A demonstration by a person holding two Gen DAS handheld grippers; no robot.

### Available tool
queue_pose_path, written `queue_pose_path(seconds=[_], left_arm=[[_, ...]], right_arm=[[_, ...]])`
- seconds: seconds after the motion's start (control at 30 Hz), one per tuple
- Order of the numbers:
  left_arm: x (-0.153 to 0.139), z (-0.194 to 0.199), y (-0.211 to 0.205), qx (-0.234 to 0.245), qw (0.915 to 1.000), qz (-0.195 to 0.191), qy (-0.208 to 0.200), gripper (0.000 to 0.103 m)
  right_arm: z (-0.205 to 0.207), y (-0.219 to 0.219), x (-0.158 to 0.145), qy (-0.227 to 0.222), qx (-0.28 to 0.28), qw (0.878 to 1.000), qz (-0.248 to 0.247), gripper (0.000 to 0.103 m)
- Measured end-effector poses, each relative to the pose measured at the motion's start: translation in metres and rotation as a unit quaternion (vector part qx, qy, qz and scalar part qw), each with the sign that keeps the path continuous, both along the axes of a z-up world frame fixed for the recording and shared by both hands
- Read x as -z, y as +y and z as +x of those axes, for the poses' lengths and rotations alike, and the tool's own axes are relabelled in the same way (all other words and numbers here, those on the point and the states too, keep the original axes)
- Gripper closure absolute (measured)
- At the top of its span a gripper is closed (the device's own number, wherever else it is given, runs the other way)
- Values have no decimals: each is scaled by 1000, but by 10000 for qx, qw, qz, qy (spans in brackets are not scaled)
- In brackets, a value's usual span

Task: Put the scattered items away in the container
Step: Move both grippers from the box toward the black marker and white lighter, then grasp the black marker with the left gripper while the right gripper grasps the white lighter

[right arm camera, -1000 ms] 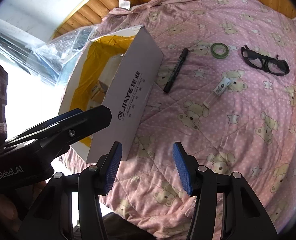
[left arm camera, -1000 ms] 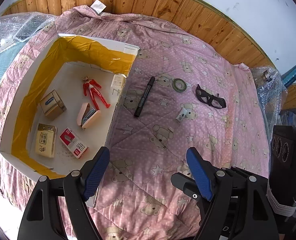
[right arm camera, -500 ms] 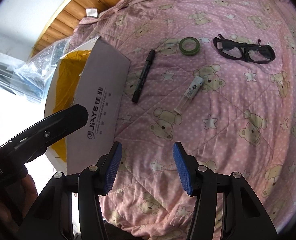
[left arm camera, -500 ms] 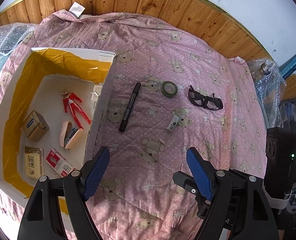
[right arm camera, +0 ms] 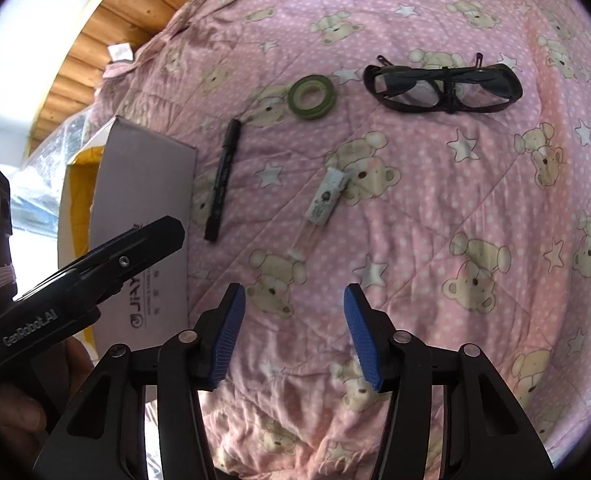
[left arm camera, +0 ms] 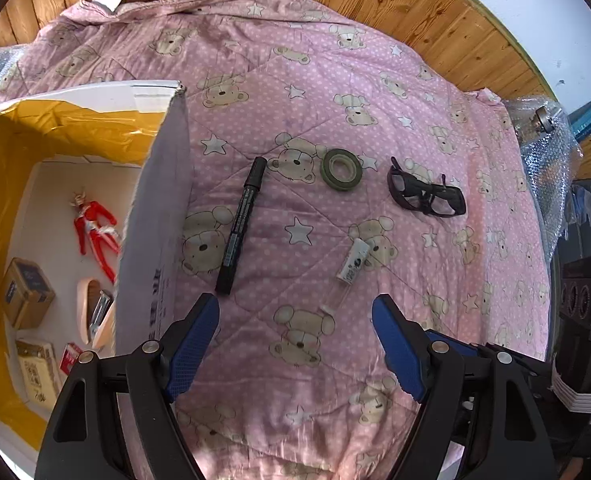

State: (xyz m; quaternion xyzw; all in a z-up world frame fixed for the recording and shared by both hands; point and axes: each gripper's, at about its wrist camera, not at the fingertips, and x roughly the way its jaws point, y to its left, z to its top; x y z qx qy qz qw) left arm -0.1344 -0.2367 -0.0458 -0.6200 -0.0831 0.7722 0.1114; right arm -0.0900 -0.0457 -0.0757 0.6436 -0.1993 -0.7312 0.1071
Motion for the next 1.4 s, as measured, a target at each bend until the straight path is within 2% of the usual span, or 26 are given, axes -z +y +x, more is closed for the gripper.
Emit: queue_pose_path(seconds=[0.23,0.4,0.6,0.83,0.93,1.07,1.23,1.4], left_arm=[[8,-11,19,283,9976,-594,224,23],[5,-14,31,588,9938,-828,456,23],[18,-22,32,643,9941,-809,325,23],[26,-19,35,988,9907,-917,183,27],[26,-16,34,1026,9912,-815,179,27],[36,-17,33,1052,9915,-769,40,27],[52,-21,36,1026,9908,-882,-60,27],[69,-29,40,1000,9897,-1011,-174,27]], right_arm=[[-23,10,15,-145,110,9998,73,57],[-36,19,24,-218,146,9996,121,57],[-48,17,35,-308,-18,9995,64,57],[-63,8,50,-400,-102,9991,123,58],[-71,-1,53,-358,-291,9987,213,58],[-78,-9,66,-527,-485,9968,346,58],[-81,-11,72,-543,-627,9952,511,67],[-80,-7,64,-338,-721,9934,824,83]])
